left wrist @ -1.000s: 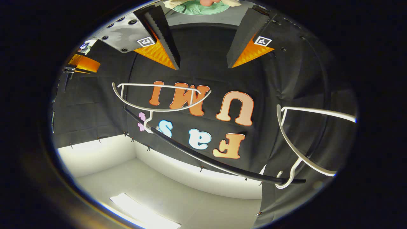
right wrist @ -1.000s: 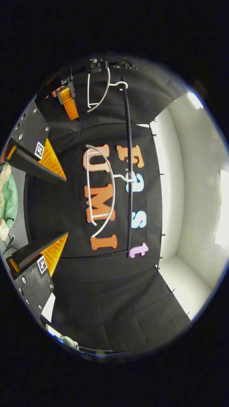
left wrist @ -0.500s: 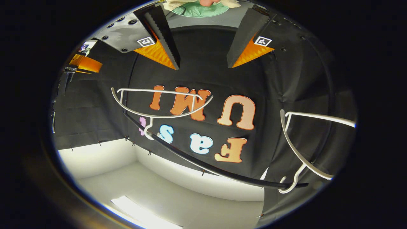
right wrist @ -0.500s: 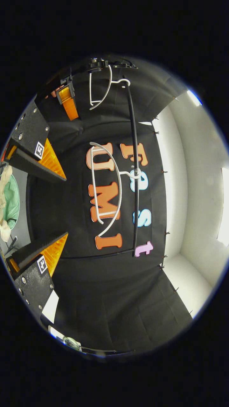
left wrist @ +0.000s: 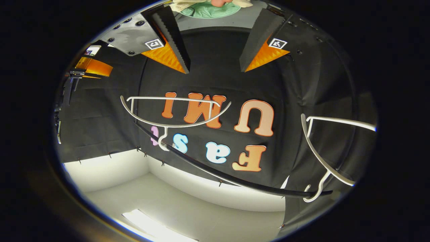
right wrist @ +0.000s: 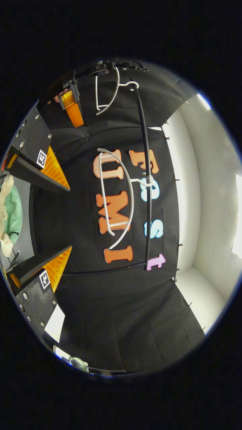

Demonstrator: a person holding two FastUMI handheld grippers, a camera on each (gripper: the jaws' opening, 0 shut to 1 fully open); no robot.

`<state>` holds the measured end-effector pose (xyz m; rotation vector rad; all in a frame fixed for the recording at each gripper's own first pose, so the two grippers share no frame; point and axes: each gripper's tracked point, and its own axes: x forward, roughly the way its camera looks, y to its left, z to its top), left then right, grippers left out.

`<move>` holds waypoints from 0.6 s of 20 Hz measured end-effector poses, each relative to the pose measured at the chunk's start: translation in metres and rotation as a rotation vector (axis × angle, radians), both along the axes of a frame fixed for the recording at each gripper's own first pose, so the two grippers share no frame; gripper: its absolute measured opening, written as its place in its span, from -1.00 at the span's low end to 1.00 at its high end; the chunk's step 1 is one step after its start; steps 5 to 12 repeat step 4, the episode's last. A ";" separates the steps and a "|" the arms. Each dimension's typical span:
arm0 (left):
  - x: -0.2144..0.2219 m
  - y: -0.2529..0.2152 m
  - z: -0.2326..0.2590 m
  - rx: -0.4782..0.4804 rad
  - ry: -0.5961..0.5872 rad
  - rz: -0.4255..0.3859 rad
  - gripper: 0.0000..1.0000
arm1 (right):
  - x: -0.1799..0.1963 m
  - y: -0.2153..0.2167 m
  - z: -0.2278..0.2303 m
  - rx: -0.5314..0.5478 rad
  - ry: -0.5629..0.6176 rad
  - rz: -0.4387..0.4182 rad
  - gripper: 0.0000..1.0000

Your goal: Grasp the clothes on the hanger with both hands and then place them into the laundry hamper below.

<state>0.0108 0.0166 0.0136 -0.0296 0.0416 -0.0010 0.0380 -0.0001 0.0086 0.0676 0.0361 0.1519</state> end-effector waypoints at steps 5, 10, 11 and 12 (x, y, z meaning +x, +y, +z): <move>-0.001 0.002 0.002 -0.002 0.002 0.008 0.94 | 0.002 0.001 -0.003 0.000 0.006 0.003 0.88; -0.001 0.002 0.002 -0.002 0.002 0.008 0.94 | 0.002 0.001 -0.003 0.000 0.006 0.003 0.88; -0.001 0.002 0.002 -0.002 0.002 0.008 0.94 | 0.002 0.001 -0.003 0.000 0.006 0.003 0.88; -0.001 0.002 0.002 -0.002 0.002 0.008 0.94 | 0.002 0.001 -0.003 0.000 0.006 0.003 0.88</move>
